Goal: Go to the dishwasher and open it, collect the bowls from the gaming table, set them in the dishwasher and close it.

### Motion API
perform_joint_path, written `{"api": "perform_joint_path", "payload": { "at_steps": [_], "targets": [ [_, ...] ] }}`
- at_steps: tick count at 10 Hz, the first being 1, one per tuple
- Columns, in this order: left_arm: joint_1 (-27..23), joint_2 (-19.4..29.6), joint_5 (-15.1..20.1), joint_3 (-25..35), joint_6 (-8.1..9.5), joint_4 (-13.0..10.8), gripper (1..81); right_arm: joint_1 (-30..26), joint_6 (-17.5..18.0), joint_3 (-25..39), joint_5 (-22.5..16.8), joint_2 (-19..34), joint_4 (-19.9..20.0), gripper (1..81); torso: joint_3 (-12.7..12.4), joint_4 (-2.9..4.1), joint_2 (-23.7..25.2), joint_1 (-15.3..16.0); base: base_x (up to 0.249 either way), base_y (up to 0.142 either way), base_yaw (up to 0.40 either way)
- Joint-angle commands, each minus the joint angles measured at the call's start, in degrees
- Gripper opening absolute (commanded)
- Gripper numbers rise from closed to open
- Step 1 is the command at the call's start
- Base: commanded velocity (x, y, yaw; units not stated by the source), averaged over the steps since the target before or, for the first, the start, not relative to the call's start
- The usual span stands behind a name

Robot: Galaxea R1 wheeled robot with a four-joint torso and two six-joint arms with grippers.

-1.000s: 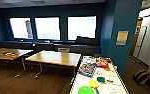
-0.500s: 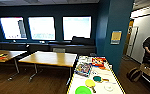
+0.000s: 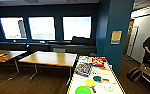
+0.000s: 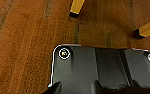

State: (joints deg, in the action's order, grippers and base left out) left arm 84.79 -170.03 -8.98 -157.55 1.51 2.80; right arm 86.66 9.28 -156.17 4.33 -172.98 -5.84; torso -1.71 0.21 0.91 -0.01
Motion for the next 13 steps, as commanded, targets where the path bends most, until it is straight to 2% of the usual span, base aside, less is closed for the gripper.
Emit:
{"api": "perform_joint_path", "payload": {
  "at_steps": [1, 4, 6, 10, 13],
  "targets": [
    [-3.5, 4.5, 2.0, 6.4, -0.02, -0.3, 81.1, -2.7, 0.4, 17.4, -0.2, 10.4, 0.5, 81.1, 0.0, 0.00, 0.0, 0.0, 0.000, 0.000, 0.000],
    [-3.5, 10.1, 1.7, 14.6, -0.02, -0.1, 81.1, -2.6, 1.2, 31.2, 0.0, 19.3, 0.7, 81.1, 0.0, 0.00, 0.0, 0.0, 0.000, 0.000, 0.000],
    [-3.5, 12.3, 1.7, 17.4, 0.07, 0.0, 81.1, -2.8, 1.7, 40.0, 0.0, 25.4, 0.7, 81.1, 0.0, 0.00, 0.0, 0.0, 0.000, 0.000, 0.000],
    [-3.5, 13.0, 1.7, 17.7, 0.07, 0.1, 81.1, -4.2, 1.7, 63.3, 3.8, 43.0, 2.0, 81.1, 0.0, 0.00, 0.0, 0.0, 0.000, 0.000, 0.000],
    [-3.5, 12.6, 1.7, 17.7, -0.01, 0.0, 81.1, -5.5, 2.7, 77.7, 7.6, 56.5, 2.1, 81.1, 0.0, 0.00, 0.0, 0.0, 0.000, 0.000, 0.000]
  ]
}}
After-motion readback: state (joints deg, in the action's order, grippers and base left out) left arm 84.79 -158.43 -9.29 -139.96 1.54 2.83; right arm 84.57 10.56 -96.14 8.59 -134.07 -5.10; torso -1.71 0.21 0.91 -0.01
